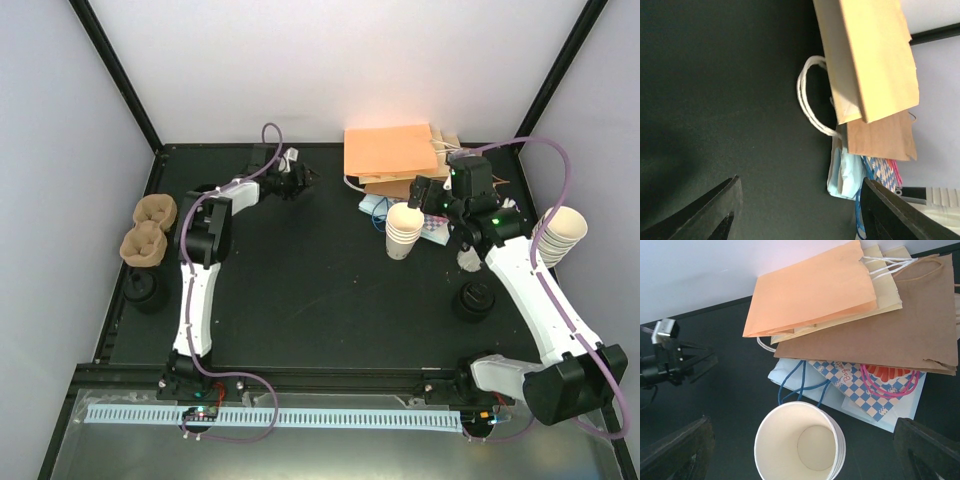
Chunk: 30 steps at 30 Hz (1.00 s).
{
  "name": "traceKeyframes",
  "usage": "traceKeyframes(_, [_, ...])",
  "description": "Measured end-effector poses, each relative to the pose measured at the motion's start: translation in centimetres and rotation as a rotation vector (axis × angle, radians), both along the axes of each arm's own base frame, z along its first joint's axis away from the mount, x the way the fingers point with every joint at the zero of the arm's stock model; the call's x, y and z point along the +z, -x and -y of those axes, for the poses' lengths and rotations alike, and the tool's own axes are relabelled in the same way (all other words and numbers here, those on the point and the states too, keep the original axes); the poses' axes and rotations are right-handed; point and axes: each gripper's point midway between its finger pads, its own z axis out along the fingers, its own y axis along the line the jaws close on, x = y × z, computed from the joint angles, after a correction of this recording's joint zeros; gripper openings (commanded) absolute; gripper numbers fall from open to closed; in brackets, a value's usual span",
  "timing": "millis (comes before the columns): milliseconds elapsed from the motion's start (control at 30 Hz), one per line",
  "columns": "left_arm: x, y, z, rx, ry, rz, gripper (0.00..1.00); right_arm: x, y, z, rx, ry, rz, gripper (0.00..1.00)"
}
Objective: Pack the takeout coffee
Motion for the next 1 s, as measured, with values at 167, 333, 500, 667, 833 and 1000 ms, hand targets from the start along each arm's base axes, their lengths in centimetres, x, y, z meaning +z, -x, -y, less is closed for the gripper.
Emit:
traceKeyframes(167, [-2.5, -0.4, 2.2, -0.067, 0.077, -0.074, 0.67, -0.1, 0.0, 0.0, -0.001, 0.001, -0.002, 1.0])
traceKeyframes(333, [-1.6, -1.1, 4.6, -0.098, 0.145, -0.071, 0.54, -0.1, 0.0, 0.1, -0.006, 0.005, -0.003, 1.0])
traceKeyframes(500, [0.3, -2.8, 7.2, -0.114, 0.241, -0.033, 0.39, -0.2, 0.0, 0.2, -0.01, 0.01, -0.008, 1.0])
traceKeyframes(667, [-0.2, -3.5, 8.8, -0.114, 0.287, -0.056, 0.3, -0.2, 0.0, 0.4, -0.017, 0.015, -0.007, 1.0])
traceKeyframes(833, [-1.2, -3.5, 9.3, -0.108, 0.302, -0.09, 0.21, -0.4, -0.1, 0.4, -0.018, 0.017, -0.01, 1.0])
traceKeyframes(1000, [-0.9, -4.4, 9.7, -0.109, 0.332, -0.086, 0.19, -0.6, -0.3, 0.4, -0.02, 0.026, -0.017, 1.0])
